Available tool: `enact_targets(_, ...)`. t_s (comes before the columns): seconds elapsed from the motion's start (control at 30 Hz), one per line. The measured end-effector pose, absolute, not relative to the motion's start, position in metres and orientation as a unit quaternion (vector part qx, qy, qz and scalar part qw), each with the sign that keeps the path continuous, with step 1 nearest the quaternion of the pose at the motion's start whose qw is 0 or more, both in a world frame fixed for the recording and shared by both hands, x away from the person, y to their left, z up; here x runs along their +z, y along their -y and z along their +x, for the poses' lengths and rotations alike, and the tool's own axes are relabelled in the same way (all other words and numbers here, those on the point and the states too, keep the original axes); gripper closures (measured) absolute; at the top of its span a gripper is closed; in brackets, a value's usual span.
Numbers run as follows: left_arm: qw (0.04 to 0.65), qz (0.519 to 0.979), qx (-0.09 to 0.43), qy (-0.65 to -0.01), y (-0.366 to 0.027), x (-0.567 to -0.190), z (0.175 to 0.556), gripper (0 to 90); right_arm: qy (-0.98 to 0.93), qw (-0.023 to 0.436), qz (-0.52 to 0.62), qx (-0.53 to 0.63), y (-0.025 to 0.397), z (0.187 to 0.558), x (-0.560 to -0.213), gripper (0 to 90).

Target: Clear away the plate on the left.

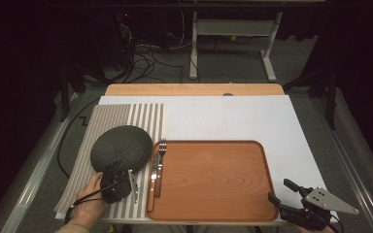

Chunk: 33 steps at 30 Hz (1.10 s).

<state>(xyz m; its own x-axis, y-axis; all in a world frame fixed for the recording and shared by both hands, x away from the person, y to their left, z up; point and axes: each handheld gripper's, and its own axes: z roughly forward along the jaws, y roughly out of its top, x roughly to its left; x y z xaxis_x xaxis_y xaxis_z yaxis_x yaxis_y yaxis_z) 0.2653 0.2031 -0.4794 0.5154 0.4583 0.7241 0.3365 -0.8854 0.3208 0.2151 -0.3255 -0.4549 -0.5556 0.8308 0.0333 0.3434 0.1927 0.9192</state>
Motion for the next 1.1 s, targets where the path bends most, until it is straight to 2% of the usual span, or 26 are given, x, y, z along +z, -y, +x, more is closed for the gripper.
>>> enact_targets(0.33,0.019,0.864,0.462,-0.199,-0.193,-0.483,0.270,51.5,-0.733,0.246,0.400,0.492,0.325,0.216,-0.455,27.3)
enact_targets(0.5,0.007,0.863,0.469,-0.190,-0.191,-0.485,0.271,63.7,-0.734,0.246,0.399,0.491,0.325,0.216,-0.455,27.3)
enact_targets(0.67,-0.019,0.867,0.467,-0.171,-0.185,-0.487,0.272,72.3,-0.734,0.247,0.398,0.491,0.325,0.216,-0.455,27.3)
enact_targets(1.1,-0.048,0.881,0.447,-0.148,-0.180,-0.490,0.275,74.4,-0.735,0.248,0.396,0.491,0.325,0.216,-0.456,27.3)
